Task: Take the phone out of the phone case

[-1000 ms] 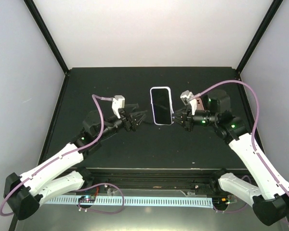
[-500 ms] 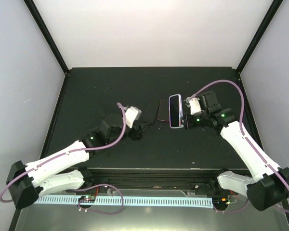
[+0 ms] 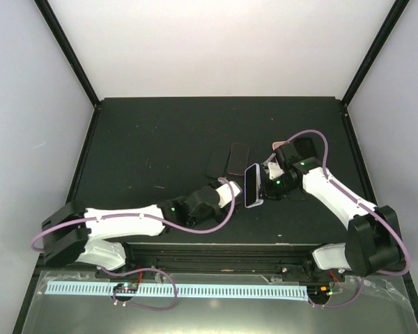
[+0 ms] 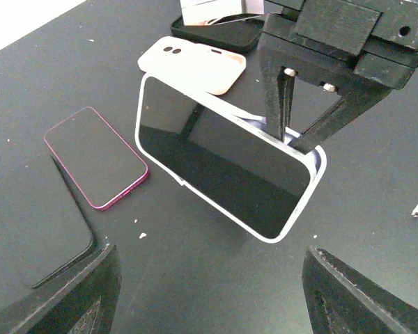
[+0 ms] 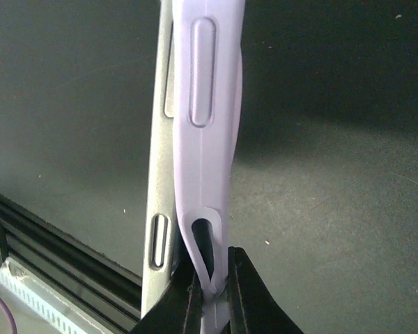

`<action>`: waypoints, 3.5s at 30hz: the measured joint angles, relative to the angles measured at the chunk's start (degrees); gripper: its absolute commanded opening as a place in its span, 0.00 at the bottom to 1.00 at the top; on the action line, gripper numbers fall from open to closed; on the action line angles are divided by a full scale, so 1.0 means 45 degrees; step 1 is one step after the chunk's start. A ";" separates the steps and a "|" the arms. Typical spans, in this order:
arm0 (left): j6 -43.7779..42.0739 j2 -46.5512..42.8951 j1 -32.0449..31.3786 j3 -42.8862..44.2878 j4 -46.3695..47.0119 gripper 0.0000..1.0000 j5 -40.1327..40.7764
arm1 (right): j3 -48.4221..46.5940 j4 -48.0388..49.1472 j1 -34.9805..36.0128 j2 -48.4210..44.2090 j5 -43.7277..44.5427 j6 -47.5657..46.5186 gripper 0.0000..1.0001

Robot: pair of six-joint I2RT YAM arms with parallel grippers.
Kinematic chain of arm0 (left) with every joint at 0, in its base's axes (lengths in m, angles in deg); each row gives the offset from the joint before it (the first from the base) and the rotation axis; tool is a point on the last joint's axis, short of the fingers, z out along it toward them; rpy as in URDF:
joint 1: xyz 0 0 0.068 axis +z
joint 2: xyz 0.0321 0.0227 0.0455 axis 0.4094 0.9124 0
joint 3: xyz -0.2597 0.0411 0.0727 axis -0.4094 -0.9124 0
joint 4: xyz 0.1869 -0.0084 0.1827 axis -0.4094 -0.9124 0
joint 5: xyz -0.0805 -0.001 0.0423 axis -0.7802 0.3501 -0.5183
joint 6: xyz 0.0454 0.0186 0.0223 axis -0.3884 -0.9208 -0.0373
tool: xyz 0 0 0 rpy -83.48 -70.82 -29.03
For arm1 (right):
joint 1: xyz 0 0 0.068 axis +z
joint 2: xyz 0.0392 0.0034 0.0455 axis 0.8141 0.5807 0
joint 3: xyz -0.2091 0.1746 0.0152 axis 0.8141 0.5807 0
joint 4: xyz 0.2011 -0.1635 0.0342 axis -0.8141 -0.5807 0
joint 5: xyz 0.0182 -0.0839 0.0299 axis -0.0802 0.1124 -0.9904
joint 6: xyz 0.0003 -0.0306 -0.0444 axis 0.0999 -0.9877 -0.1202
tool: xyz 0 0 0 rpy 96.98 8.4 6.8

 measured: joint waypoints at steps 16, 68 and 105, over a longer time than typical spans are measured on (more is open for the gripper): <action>0.0015 0.4823 -0.0593 0.1307 0.3575 0.68 0.1001 | 0.0277 0.0767 -0.0272 0.1787 0.1851 0.1039 0.01; -0.0845 0.7664 -0.0952 0.2929 0.4391 0.03 0.4915 | 0.0389 0.2628 -0.0486 0.1506 -0.0194 0.0923 0.01; 0.1778 0.1676 0.1307 0.0058 0.2249 0.02 0.5620 | -0.0957 0.1127 -0.0729 0.1117 0.2414 -0.1661 0.01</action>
